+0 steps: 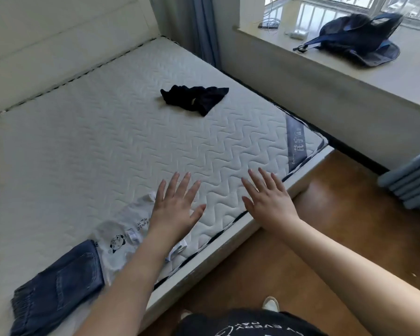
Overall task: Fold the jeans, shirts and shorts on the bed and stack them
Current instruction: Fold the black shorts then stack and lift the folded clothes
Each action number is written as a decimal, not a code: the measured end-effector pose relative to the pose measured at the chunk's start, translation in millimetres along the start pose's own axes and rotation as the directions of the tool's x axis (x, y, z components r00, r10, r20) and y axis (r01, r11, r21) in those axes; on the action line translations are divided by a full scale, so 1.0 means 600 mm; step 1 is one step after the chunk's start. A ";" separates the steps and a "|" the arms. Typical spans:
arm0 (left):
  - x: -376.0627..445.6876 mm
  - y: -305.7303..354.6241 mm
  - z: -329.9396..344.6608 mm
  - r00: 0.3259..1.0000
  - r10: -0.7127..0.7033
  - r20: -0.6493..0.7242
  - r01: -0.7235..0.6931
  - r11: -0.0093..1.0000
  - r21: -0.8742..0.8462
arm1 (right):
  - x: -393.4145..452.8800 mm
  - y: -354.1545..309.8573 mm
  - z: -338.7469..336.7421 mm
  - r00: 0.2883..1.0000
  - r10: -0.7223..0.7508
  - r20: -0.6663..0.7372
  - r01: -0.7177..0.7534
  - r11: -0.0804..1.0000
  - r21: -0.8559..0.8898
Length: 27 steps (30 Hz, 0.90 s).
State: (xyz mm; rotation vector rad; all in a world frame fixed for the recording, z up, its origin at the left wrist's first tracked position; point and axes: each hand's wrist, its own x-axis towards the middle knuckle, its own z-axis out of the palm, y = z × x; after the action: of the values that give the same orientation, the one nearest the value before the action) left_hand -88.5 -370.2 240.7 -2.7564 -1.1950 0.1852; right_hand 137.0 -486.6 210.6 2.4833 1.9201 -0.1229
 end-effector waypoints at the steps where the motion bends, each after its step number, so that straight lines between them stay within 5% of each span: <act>1: 0.015 0.021 -0.003 1.000 0.009 -0.002 -0.009 1.000 0.001 | 0.006 0.022 -0.003 1.000 0.009 0.004 -0.009 1.000 0.000; 16: 0.290 -0.027 0.007 0.994 -0.107 -0.011 0.106 0.991 -0.082 | 0.300 0.107 -0.029 0.999 -0.024 0.036 0.024 1.000 0.011; 27: 0.509 0.035 -0.029 0.993 0.106 -0.043 -0.111 0.986 -0.128 | 0.385 0.239 -0.062 0.993 0.111 0.031 -0.111 0.994 0.002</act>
State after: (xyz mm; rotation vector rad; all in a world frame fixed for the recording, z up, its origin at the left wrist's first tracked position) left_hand 136.9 -162.0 235.8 -2.9264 -1.0858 0.0696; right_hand 335.5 -297.8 226.8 2.5673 1.7673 -0.1630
